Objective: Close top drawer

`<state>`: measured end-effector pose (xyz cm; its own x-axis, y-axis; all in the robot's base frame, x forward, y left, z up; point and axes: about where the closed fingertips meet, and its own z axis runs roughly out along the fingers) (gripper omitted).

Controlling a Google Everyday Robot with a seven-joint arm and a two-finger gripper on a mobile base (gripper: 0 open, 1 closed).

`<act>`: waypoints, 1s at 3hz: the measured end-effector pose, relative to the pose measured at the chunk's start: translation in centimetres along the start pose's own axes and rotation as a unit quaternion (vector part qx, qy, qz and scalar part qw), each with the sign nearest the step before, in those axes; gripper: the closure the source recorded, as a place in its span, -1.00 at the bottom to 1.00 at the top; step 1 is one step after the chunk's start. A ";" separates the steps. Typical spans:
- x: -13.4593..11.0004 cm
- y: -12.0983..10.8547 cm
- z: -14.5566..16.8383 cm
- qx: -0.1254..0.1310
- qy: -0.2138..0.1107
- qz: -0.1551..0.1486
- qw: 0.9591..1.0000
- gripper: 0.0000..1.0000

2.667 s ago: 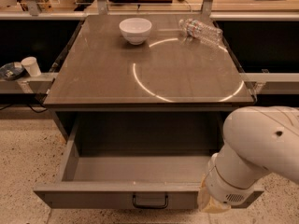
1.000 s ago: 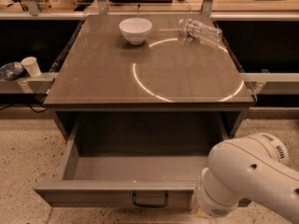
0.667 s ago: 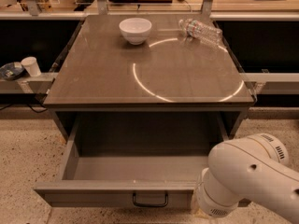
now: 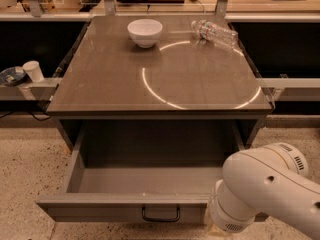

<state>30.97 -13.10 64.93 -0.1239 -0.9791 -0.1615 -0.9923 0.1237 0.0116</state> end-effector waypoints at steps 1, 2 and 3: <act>0.0 0.0 0.0 0.000 0.000 0.000 1.000 -0.88; 0.0 0.0 0.0 0.000 0.000 0.000 1.000 -1.00; 0.0 0.0 0.0 0.000 0.000 0.000 1.000 -1.00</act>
Offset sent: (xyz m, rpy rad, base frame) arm 0.0000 0.0000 0.0000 0.0000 0.0000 0.0000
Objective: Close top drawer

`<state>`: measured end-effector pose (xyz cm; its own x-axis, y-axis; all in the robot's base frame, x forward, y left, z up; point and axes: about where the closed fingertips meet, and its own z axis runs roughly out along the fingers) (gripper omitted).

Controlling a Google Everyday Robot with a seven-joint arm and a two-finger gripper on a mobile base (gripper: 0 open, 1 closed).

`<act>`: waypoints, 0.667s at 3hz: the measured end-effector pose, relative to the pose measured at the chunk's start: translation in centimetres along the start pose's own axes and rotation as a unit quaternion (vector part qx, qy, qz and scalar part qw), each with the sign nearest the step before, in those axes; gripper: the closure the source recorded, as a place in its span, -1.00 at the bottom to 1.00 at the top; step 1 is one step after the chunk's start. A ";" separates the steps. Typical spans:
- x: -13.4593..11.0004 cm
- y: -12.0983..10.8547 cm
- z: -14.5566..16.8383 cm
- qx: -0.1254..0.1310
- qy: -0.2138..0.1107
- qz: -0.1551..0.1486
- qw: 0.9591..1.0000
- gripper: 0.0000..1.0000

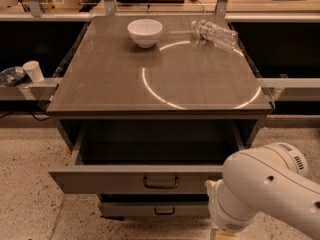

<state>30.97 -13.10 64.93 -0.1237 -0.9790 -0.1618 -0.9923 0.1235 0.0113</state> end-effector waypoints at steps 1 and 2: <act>-0.4 -1.4 0.3 0.022 -0.042 -0.008 0.999 -0.46; -0.6 -3.0 0.9 0.046 -0.095 -0.032 0.994 0.01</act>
Offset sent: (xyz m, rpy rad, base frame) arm 0.0482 0.0058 -0.0161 0.2992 -0.2018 0.1154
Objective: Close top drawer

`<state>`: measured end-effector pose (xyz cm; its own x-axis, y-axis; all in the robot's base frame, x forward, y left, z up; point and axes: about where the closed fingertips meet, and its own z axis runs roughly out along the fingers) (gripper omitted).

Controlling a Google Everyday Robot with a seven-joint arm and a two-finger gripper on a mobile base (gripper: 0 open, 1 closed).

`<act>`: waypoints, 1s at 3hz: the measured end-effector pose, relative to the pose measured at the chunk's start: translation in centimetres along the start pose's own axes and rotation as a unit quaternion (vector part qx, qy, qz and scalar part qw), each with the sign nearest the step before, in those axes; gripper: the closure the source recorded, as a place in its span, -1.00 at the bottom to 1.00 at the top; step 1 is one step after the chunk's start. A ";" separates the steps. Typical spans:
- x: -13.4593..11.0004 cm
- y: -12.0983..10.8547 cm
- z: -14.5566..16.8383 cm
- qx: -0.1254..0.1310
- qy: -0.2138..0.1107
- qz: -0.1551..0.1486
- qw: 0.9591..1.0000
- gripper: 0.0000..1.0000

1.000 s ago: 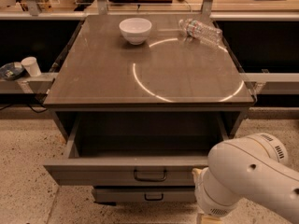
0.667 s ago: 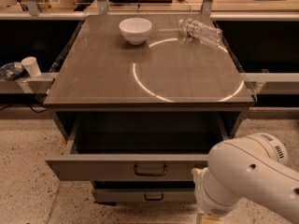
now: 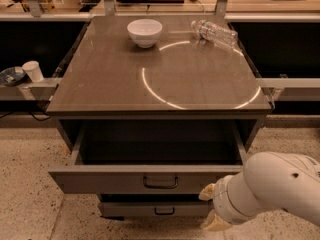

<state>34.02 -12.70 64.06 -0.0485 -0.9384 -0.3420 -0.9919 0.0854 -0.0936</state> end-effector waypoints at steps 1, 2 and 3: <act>0.2 -1.2 1.4 0.030 0.003 -0.039 0.999 0.46; 1.1 -3.2 3.4 0.068 -0.001 -0.015 0.998 0.93; 1.5 -5.1 4.8 0.090 -0.016 0.015 0.996 1.00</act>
Offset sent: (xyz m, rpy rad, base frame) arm 0.0648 -0.0056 -0.0597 0.0191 -0.2071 -0.1215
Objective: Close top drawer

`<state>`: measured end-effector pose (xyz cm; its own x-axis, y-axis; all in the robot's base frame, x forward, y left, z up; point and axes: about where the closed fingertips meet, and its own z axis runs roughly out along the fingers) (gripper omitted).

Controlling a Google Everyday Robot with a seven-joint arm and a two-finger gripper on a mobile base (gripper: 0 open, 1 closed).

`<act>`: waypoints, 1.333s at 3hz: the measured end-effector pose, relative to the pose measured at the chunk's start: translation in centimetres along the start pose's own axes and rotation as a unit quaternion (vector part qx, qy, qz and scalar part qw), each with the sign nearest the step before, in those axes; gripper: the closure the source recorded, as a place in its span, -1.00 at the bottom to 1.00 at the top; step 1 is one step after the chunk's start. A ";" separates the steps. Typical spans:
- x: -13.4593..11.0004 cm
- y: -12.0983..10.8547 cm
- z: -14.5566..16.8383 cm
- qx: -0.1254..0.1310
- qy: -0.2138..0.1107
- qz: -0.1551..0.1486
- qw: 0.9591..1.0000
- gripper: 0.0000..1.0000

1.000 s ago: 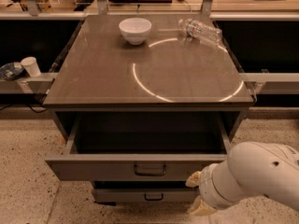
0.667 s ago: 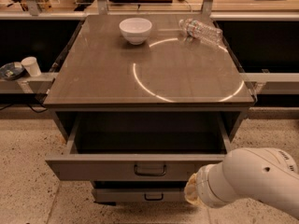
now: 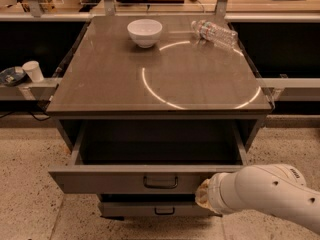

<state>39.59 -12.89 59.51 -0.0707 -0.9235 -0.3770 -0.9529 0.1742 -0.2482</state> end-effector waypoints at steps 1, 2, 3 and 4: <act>0.4 -1.4 1.0 0.017 -0.030 0.038 0.999 1.00; 0.6 -2.3 1.3 0.029 -0.051 0.062 0.996 0.61; 0.4 -3.1 1.6 0.038 -0.070 0.079 0.994 0.15; 0.1 -3.8 1.8 0.041 -0.086 0.085 0.992 -0.31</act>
Offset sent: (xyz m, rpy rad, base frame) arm 0.0366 -0.0098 -0.0106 0.1958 -0.0441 -0.1627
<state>43.73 -13.00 58.86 -0.1702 -0.8081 -0.5639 -0.9035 0.3564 -0.2380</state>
